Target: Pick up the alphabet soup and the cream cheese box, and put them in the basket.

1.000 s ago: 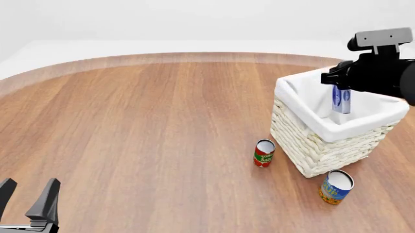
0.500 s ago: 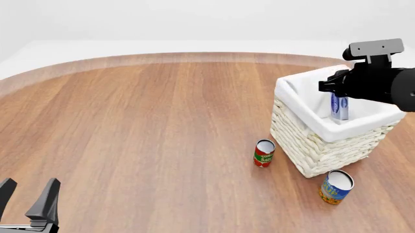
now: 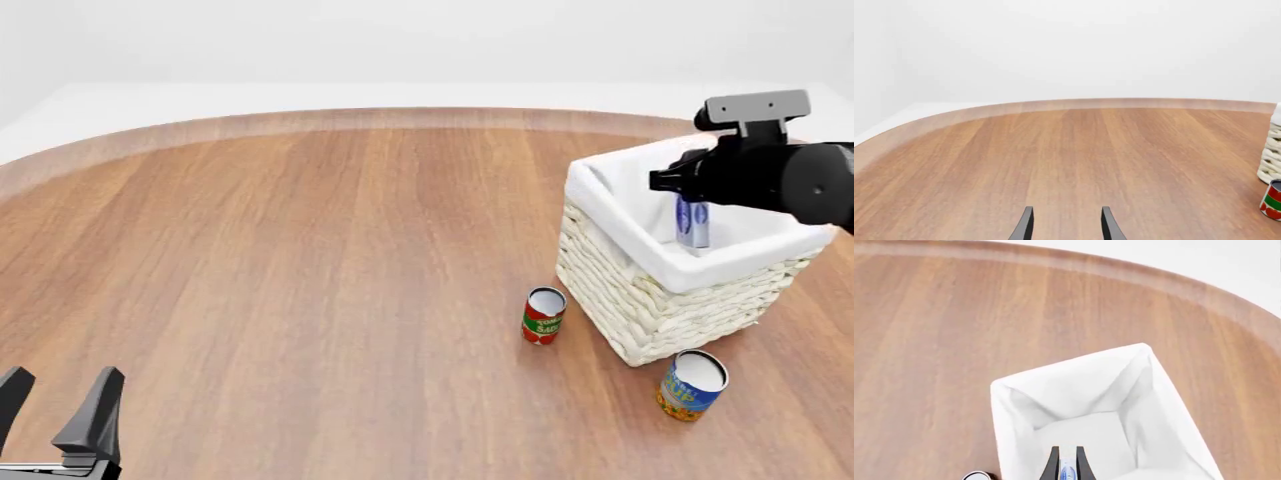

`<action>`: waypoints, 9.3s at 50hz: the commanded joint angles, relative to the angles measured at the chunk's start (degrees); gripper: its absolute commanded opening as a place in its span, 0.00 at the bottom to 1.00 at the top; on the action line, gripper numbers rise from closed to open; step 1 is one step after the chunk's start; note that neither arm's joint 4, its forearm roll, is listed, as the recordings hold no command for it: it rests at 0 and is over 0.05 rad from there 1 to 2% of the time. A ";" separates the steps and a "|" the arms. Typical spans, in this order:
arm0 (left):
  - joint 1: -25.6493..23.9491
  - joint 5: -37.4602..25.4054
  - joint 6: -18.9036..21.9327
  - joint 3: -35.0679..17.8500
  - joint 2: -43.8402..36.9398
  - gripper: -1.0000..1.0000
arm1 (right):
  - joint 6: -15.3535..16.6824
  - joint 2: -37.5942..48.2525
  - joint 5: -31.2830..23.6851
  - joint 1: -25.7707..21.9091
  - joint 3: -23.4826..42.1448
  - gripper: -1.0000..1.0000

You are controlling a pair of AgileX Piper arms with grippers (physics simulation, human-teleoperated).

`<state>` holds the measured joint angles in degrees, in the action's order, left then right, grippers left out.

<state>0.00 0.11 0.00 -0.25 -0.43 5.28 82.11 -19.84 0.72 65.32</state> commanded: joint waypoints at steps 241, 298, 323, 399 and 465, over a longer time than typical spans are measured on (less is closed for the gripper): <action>0.00 0.00 0.00 0.00 0.00 1.00 | -4.38 -26.10 -0.49 0.98 -21.43 1.00; 0.00 0.00 0.00 0.00 0.00 1.00 | -5.76 -32.85 -0.45 2.17 -30.87 1.00; 0.00 0.00 0.00 0.00 0.00 1.00 | -5.92 -36.44 -0.77 3.33 -35.09 1.00; 0.00 0.00 0.00 0.00 0.00 1.00 | -6.33 -38.84 2.26 4.41 -42.55 1.00; 0.00 0.00 0.00 0.00 0.00 1.00 | -4.33 -40.32 8.16 6.47 -51.03 1.00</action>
<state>0.00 0.11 0.00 -0.25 -0.43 0.76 40.74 -14.15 6.89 15.79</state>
